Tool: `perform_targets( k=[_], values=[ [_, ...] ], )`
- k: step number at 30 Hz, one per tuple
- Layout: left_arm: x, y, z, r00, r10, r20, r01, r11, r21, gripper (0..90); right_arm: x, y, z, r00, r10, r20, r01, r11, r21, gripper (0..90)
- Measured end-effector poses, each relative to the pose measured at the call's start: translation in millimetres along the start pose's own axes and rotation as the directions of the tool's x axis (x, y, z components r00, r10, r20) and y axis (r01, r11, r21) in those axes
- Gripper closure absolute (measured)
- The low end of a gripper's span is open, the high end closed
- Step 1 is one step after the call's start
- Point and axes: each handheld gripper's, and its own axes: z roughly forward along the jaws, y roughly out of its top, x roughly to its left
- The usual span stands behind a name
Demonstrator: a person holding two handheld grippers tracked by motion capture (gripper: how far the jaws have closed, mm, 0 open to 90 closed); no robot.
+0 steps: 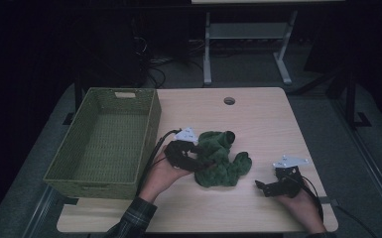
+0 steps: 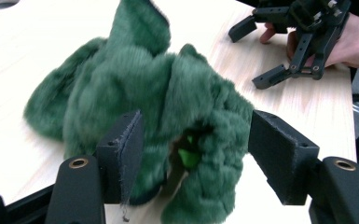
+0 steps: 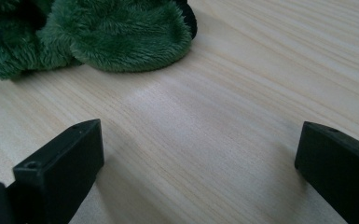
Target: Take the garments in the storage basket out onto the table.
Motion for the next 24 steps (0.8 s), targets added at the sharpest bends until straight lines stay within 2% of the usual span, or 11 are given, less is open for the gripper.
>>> perform_targets(
  k=[4,12,18,24],
  values=[
    [-3.4,-16.7,0.7,0.9999,-0.012,-0.007,0.012,0.9999,0.006,34.8,0.0,0.0,0.0,1.0000,0.000,0.000,0.000,1.000,0.000,0.7],
    [-11.1,-44.5,16.9,0.9996,-0.013,-0.024,0.014,0.9987,0.048,34.1,0.2,0.0,0.1,1.0000,-0.003,0.003,0.003,1.000,-0.002,0.7],
    [-12.9,-59.4,26.8,0.9984,-0.028,-0.050,0.031,0.9979,0.057,32.4,0.1,-0.1,0.1,1.0000,-0.003,0.002,0.003,1.000,-0.002,0.7],
    [-14.4,-68.1,33.9,0.9978,-0.035,-0.056,0.039,0.9973,0.062,30.4,1.0,1.1,0.2,1.0000,0.006,0.008,-0.006,1.000,0.006,0.8]
  ],
)
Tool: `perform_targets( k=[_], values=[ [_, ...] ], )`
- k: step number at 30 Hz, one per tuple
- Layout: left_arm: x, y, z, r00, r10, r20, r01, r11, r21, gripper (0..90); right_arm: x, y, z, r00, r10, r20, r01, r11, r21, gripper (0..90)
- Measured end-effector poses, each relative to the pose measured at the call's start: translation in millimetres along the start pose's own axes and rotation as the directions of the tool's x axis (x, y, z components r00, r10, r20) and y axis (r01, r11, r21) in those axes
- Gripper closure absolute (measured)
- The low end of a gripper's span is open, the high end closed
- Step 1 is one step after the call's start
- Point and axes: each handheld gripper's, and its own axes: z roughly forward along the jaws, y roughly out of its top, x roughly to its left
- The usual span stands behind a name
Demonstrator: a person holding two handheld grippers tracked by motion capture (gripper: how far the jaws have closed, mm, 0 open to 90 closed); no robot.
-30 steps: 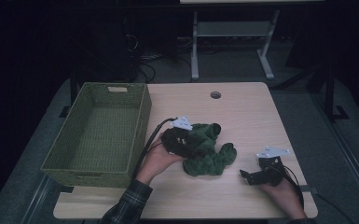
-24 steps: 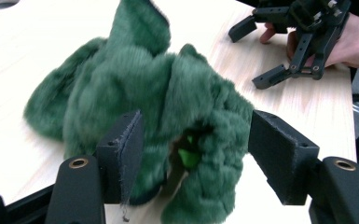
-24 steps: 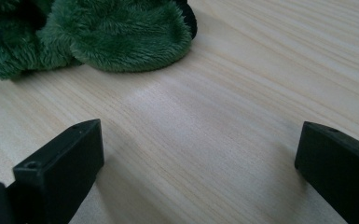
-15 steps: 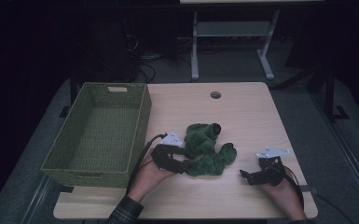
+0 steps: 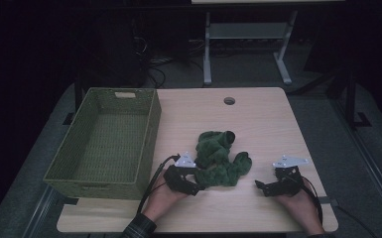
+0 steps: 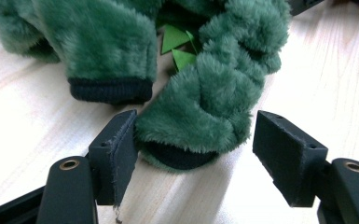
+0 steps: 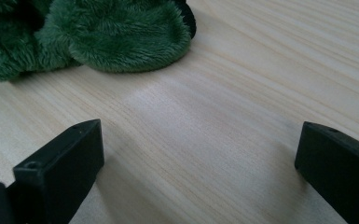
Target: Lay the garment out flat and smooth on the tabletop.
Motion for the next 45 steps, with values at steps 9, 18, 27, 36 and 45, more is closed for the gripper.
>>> perform_targets(
  k=[9,18,27,36,45],
  values=[
    [2.5,-5.8,5.1,0.9999,0.000,-0.013,0.000,0.9997,-0.025,30.7,-1.5,11.8,-5.9,0.9989,-0.037,-0.028,0.036,0.999,-0.021,17.6],
    [3.5,-6.6,6.6,0.9999,0.005,-0.013,-0.006,0.9989,-0.045,35.5,-7.5,31.4,-8.0,0.9880,-0.052,-0.145,0.038,0.994,-0.099,39.9],
    [7.1,-7.4,5.6,0.9999,-0.001,-0.012,0.000,0.9984,-0.056,47.3,-15.2,49.5,16.9,0.9756,-0.059,-0.212,0.039,0.995,-0.095,47.0],
    [10.2,-8.0,3.7,1.0000,-0.003,0.000,0.003,0.9987,-0.051,64.5,-20.6,45.4,30.3,0.9642,-0.055,-0.260,0.048,0.998,-0.033,59.7],
    [10.0,-3.6,3.5,0.9995,-0.013,0.028,0.014,0.9998,-0.014,79.2,-21.0,44.8,26.1,0.9580,-0.072,-0.278,0.068,0.997,-0.023,82.6]
  ],
)
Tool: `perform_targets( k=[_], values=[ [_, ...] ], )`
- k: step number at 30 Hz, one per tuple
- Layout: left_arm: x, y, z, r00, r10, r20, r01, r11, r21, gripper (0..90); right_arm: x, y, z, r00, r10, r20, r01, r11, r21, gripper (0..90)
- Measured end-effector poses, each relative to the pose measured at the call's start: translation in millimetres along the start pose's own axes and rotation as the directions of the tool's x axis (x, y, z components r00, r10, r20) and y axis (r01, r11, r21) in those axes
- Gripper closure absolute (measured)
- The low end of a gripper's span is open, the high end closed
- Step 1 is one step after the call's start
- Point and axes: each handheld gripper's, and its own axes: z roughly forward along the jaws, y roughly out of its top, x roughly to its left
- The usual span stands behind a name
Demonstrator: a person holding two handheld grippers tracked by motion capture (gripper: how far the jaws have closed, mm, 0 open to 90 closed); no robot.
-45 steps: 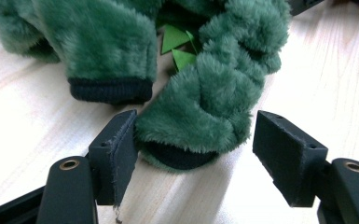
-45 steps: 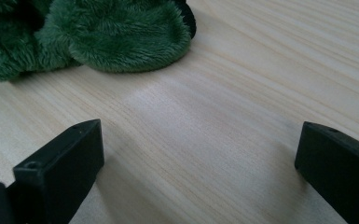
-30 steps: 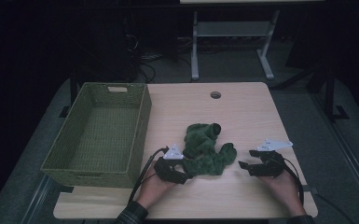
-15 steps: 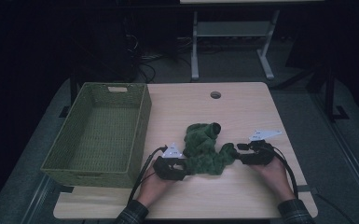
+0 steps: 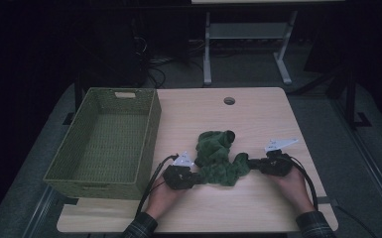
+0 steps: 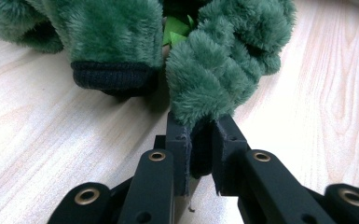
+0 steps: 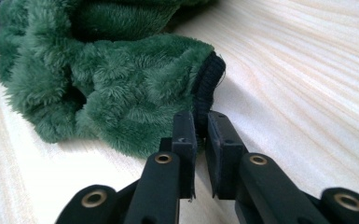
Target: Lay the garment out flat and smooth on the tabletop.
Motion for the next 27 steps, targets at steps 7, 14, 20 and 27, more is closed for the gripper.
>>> perform_targets(
  k=[7,14,20,27],
  values=[
    [0.8,4.4,-6.9,0.9996,0.006,-0.027,-0.007,1.0000,-0.005,80.7,4.9,1.0,-12.8,0.9996,-0.021,0.019,0.021,1.000,-0.019,84.1],
    [2.6,6.2,-25.6,0.9985,-0.014,-0.053,0.012,0.9993,-0.034,81.1,14.7,-2.0,-30.6,0.9981,-0.050,0.036,0.051,0.998,-0.026,84.9],
    [-5.1,3.1,-36.4,0.9972,-0.045,-0.060,0.044,0.9986,-0.030,81.5,28.1,-15.2,-51.8,0.9975,-0.051,0.049,0.053,0.998,-0.040,85.8],
    [-13.6,-7.7,-40.7,0.9945,-0.079,-0.069,0.080,0.9967,0.013,81.7,42.3,-36.4,-61.8,0.9977,-0.051,0.045,0.052,0.998,-0.025,86.1]
  ],
)
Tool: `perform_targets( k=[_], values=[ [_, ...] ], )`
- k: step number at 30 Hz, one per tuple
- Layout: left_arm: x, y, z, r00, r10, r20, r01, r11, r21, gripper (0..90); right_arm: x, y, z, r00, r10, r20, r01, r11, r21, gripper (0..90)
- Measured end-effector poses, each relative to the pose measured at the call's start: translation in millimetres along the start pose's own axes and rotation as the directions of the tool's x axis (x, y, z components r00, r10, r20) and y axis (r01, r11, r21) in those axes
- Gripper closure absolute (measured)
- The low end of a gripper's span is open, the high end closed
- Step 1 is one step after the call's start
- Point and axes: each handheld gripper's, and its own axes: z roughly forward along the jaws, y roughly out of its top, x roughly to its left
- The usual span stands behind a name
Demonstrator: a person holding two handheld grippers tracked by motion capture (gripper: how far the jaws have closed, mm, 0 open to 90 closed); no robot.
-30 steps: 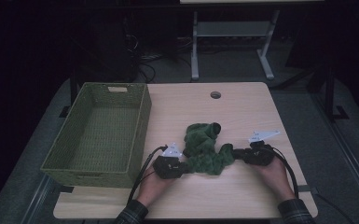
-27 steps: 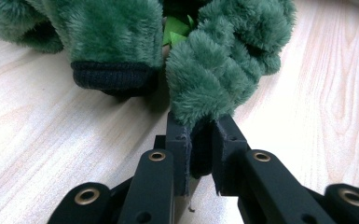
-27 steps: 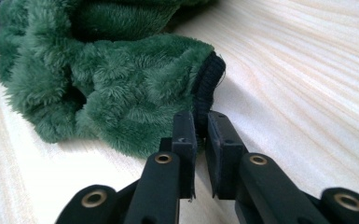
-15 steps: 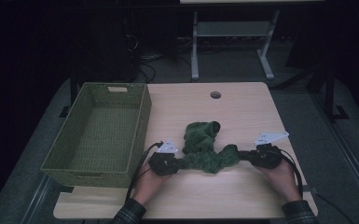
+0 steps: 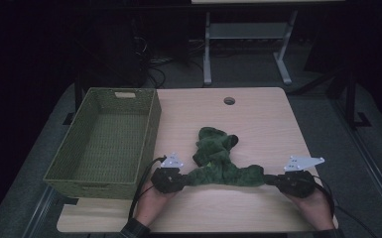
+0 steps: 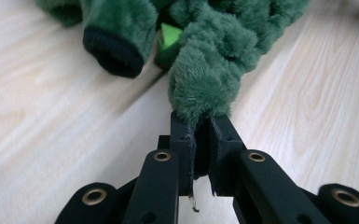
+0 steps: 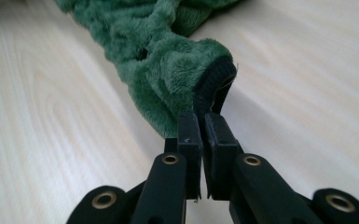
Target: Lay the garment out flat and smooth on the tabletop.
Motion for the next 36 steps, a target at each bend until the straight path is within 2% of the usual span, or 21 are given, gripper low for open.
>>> perform_targets(
  k=[4,10,11,15,19,24,28,31,36],
  values=[
    [-1.5,-6.1,-0.2,0.9999,-0.011,-0.010,0.012,0.9990,0.043,81.8,6.6,-11.5,0.3,0.9999,0.011,-0.008,-0.010,0.999,0.035,86.4],
    [-3.5,-14.2,-1.6,0.9986,-0.047,-0.024,0.048,0.9958,0.078,82.1,12.4,-21.3,-1.4,0.9997,0.024,0.007,-0.025,0.997,0.071,86.8],
    [-3.7,-15.5,-1.5,0.9978,-0.061,-0.024,0.063,0.9955,0.071,82.1,13.0,-22.7,-1.6,0.9996,0.027,0.009,-0.027,0.997,0.075,86.8],
    [-2.3,-17.7,-1.8,0.9968,-0.079,-0.008,0.079,0.9927,0.091,81.8,15.5,-26.5,-0.7,0.9995,0.032,0.000,-0.032,0.995,0.095,86.8],
    [0.0,-18.8,-1.3,0.9969,-0.079,0.004,0.078,0.9928,0.091,78.2,17.1,-26.5,2.4,0.9990,0.044,-0.013,-0.043,0.994,0.105,86.5],
    [-2.7,-17.1,-0.2,0.9977,-0.068,-0.001,0.068,0.9950,0.074,65.0,16.4,-26.4,3.3,0.9980,0.046,-0.043,-0.043,0.996,0.079,80.0],
    [-5.6,-13.5,-4.1,0.9985,-0.054,0.003,0.054,0.9970,0.056,53.2,15.4,-24.2,0.4,0.9983,0.038,-0.043,-0.036,0.998,0.047,66.1],
    [-6.2,-11.2,-8.9,0.9990,-0.044,-0.008,0.044,0.9982,0.041,43.3,15.0,-22.1,-2.6,0.9979,0.049,-0.042,-0.048,0.998,0.027,58.1],
    [-9.6,-5.2,-14.4,0.9988,-0.047,-0.015,0.047,0.9989,0.000,38.2,12.5,-13.8,-5.3,0.9991,0.035,-0.022,-0.035,0.999,0.009,55.2]
  ],
)
